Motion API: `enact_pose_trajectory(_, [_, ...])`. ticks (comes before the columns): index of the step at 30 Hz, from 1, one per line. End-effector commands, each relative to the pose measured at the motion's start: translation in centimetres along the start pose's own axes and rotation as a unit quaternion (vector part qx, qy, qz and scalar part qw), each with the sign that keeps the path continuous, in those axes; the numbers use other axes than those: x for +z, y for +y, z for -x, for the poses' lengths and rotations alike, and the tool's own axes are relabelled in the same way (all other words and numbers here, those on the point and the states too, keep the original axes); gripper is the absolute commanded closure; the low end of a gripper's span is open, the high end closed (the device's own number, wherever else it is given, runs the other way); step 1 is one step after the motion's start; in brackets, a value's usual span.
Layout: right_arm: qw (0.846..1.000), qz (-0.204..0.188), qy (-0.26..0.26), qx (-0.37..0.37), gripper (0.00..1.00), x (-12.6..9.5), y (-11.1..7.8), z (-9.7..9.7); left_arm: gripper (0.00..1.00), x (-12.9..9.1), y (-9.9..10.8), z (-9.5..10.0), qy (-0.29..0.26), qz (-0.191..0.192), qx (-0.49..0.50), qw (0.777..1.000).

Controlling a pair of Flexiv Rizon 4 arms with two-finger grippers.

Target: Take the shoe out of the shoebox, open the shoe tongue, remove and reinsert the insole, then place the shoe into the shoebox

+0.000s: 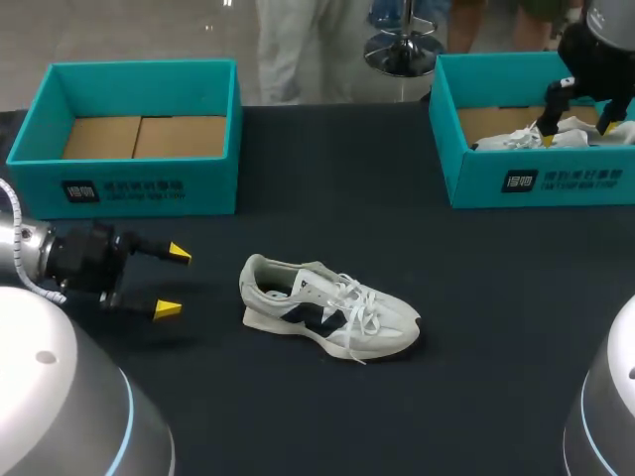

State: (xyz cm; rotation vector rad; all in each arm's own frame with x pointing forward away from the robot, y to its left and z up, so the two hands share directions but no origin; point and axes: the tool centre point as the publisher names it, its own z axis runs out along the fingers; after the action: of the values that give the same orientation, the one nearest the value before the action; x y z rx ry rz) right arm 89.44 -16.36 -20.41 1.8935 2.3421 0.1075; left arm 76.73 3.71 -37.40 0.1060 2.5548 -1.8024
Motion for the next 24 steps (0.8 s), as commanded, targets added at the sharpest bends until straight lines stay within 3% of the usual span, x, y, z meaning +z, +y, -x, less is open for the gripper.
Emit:
enact_pose_trajectory(1, [1.000,-0.001,0.000,0.000,0.00,0.0,0.1,0.0,0.00,0.0,0.0,0.0,-0.001,0.001,0.000,1.000])
enact_pose_trajectory(14, [1.000,-0.001,0.000,0.000,0.00,0.0,0.1,0.0,0.00,0.0,0.0,0.0,-0.001,0.001,0.000,1.000])
enact_pose_trajectory(19, [1.000,-0.001,0.000,0.000,0.00,0.0,0.1,0.0,0.00,0.0,0.0,1.0,-0.060,-0.004,0.001,0.998])
enact_pose_trajectory(24, [1.000,-0.001,0.000,0.000,0.00,0.0,0.1,0.0,0.00,0.2,0.6,1.5,-0.077,0.000,-0.014,0.997])
